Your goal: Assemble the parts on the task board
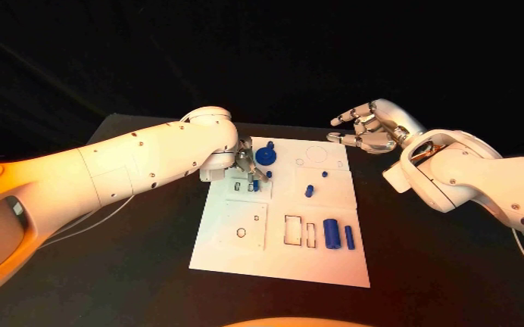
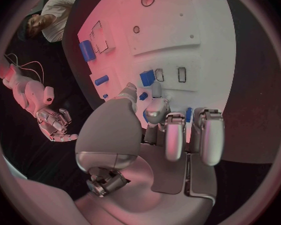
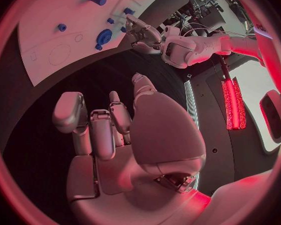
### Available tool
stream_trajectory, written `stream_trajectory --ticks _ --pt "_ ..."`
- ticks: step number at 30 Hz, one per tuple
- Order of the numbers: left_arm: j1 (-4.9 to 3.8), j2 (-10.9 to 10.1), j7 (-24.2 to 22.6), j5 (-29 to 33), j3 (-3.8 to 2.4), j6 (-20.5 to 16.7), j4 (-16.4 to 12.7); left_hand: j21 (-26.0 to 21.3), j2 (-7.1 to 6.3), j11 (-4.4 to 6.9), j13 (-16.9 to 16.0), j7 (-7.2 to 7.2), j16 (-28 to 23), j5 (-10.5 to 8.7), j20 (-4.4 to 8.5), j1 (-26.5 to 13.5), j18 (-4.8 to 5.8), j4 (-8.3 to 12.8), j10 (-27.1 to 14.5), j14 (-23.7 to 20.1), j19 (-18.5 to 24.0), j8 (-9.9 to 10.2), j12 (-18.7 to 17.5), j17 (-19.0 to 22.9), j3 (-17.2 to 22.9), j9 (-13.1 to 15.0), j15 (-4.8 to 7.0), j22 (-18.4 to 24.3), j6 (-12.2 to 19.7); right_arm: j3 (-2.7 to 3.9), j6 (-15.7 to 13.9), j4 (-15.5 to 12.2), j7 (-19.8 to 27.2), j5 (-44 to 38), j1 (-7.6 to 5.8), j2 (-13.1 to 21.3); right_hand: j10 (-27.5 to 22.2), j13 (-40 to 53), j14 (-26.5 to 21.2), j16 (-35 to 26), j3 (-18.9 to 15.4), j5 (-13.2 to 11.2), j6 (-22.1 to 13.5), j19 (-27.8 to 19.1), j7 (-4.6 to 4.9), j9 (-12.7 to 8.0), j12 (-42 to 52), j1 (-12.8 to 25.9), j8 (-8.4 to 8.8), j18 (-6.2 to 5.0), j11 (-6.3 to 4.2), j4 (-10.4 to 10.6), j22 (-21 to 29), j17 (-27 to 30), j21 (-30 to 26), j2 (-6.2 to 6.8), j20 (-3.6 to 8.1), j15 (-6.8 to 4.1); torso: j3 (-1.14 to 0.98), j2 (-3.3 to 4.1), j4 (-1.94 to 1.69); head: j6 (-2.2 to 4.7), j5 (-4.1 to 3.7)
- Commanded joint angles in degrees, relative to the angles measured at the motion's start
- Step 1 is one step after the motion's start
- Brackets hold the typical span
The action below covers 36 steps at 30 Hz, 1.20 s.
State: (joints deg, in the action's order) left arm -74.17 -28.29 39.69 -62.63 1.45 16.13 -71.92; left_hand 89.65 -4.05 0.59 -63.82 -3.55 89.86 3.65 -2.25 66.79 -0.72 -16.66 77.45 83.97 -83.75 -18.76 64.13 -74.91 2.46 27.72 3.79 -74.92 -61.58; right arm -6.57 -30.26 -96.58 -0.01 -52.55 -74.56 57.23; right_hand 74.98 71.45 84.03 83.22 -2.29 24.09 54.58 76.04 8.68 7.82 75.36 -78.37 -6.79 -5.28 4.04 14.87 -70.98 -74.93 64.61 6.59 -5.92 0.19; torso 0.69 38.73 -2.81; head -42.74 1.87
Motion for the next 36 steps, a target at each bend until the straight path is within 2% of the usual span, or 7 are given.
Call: stream_trajectory --ticks 1,20,36 --pt "0.02 0.2 -0.2 0.5 0.02 2.0 0.1 0.3 0.39 -0.05 -0.1 0.04 0.1 -0.17 0.23 0.3 0.69 0.1 -0.6 6.0 -6.2 -0.4 0.0 -15.1 0.1 0.2 0.03 -14.9 0.4 -0.02 1.0 0.0 -0.2 -0.7 0.06 -0.1 -0.4 -0.1 2.6 -0.2 -0.3 0.3 0.2 -0.5 0.04 0.1 -0.3 -0.1 -0.33 -0.64 -0.11 0.0 0.1 -1.1 -0.3 -0.66 0.08 -0.51 0.02 0.03 0.02 -0.02 0.0" --pt "0.08 0.3 -0.5 0.8 0.14 2.8 0.4 0.3 1.13 -0.04 -0.2 0.04 0.1 -0.14 0.19 2.6 0.69 0.2 -0.7 6.0 -6.2 -0.7 -0.1 -15.1 1.5 1.6 0.02 -14.9 0.9 -0.05 1.2 0.2 -0.3 -0.7 0.19 -0.3 -0.3 0.0 2.6 -0.2 -0.3 0.4 0.3 -0.5 0.03 0.1 -0.2 -0.1 -0.37 -0.64 -0.13 0.0 0.1 -1.1 -0.3 -0.73 0.09 -0.52 0.02 0.09 0.02 -0.25 0.04" --pt "0.17 0.5 -1.2 1.8 0.23 2.7 0.6 0.3 2.19 0.11 0.2 0.16 0.1 -0.14 0.25 7.3 0.68 0.7 -1.1 6.0 -6.2 -0.5 -0.9 -15.1 6.2 3.3 0.16 -14.9 1.8 -0.06 1.4 0.4 -0.3 -0.7 0.27 -0.5 -0.3 0.1 2.6 -0.3 -0.2 0.6 0.3 -0.5 0.0 0.1 -0.1 -0.2 -0.46 -0.65 -0.16 0.0 0.2 -1.1 -0.4 -0.95 0.12 -0.55 0.01 0.07 -0.01 -0.56 0.05"
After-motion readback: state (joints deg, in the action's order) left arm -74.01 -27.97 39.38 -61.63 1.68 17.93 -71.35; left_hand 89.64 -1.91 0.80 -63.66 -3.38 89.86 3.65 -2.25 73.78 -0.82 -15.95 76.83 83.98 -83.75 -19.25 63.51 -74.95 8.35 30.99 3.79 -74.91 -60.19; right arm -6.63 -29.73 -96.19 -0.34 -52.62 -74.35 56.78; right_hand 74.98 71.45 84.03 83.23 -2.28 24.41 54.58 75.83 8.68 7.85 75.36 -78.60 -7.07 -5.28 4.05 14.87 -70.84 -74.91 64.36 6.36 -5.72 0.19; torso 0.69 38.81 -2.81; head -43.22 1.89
